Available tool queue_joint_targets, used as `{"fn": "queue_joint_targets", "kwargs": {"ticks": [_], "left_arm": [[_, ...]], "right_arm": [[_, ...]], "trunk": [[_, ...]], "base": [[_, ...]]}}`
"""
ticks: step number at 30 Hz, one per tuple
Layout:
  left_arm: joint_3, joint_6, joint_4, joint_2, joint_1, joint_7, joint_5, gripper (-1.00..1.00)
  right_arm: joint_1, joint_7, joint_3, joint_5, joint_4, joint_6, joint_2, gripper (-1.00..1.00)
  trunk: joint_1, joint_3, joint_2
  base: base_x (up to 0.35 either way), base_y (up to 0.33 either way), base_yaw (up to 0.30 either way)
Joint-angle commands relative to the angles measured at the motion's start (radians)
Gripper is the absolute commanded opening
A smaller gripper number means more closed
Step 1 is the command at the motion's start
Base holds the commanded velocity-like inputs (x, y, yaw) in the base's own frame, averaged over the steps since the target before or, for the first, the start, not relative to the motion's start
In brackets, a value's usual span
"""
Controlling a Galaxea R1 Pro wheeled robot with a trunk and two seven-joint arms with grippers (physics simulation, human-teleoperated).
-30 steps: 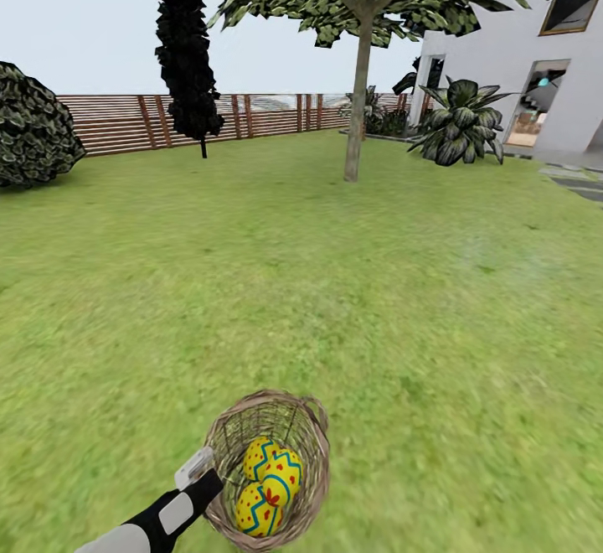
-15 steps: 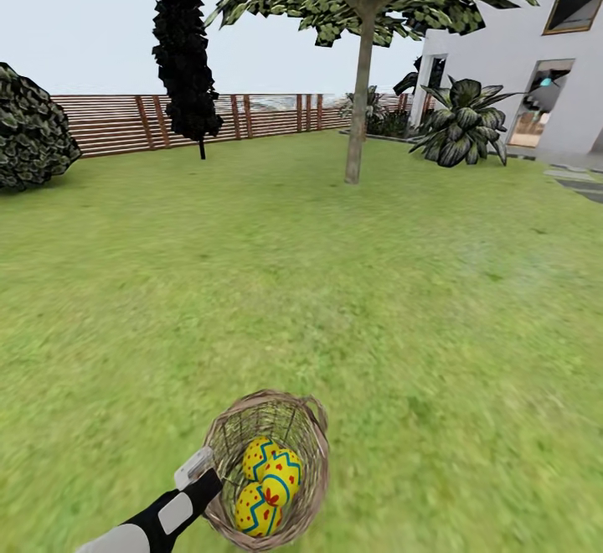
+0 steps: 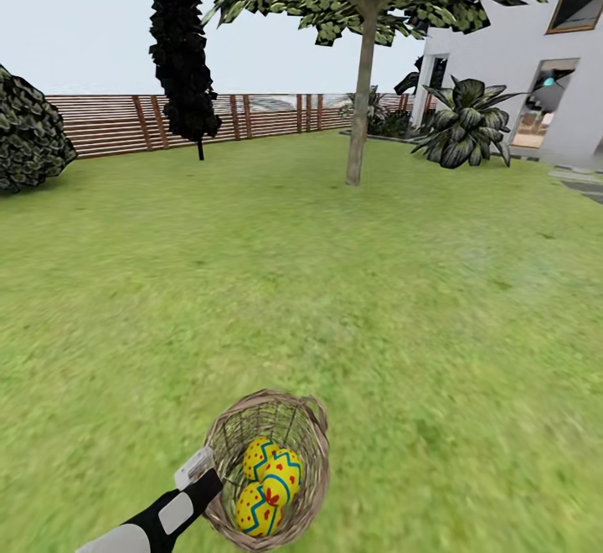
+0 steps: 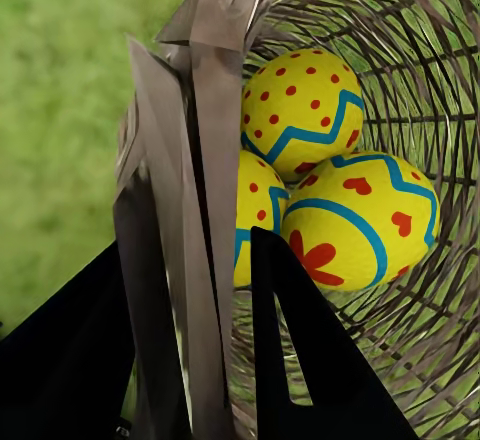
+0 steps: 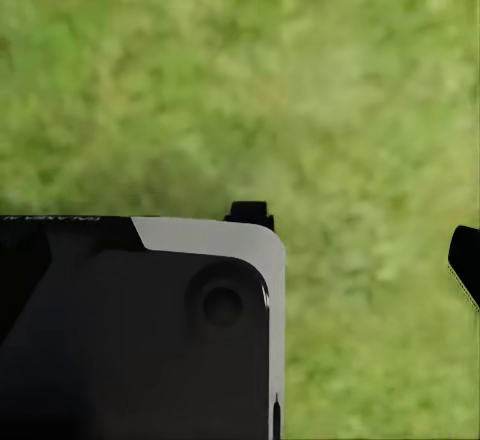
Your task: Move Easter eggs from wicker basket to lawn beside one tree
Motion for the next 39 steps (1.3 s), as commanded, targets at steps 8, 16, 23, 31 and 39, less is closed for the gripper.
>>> {"fn": "queue_joint_targets", "kwargs": {"ticks": [8, 16, 23, 31, 39], "left_arm": [[0.001, 0.003, -0.002, 0.0, 0.0, -0.003, 0.012, -1.0], [0.001, 0.003, -0.002, 0.0, 0.0, -0.003, 0.011, -1.0], [0.001, 0.003, -0.002, -0.002, 0.0, -0.003, 0.011, -1.0], [0.001, 0.003, -0.002, -0.002, 0.0, -0.003, 0.011, -1.0], [0.001, 0.003, -0.001, -0.002, 0.0, -0.003, 0.011, -1.0]], "right_arm": [[-0.002, 0.001, -0.008, 0.007, 0.005, -0.007, -0.001, 1.0], [-0.002, 0.001, -0.008, 0.007, 0.005, -0.007, -0.001, 1.0], [-0.002, 0.001, -0.008, 0.007, 0.005, -0.007, -0.001, 1.0], [0.004, 0.003, -0.008, 0.004, 0.008, -0.002, 0.0, 1.0], [0.013, 0.002, -0.008, 0.002, 0.005, -0.008, 0.001, 1.0]], "trunk": [[0.001, -0.002, -0.002], [0.001, -0.002, -0.002], [0.001, -0.002, -0.002], [0.001, -0.002, -0.002], [0.001, 0.002, -0.002]], "base": [[0.341, 0.0, 0.0], [0.341, 0.0, 0.0], [0.341, 0.0, 0.0], [0.341, 0.0, 0.0], [0.341, 0.0, 0.0]]}}
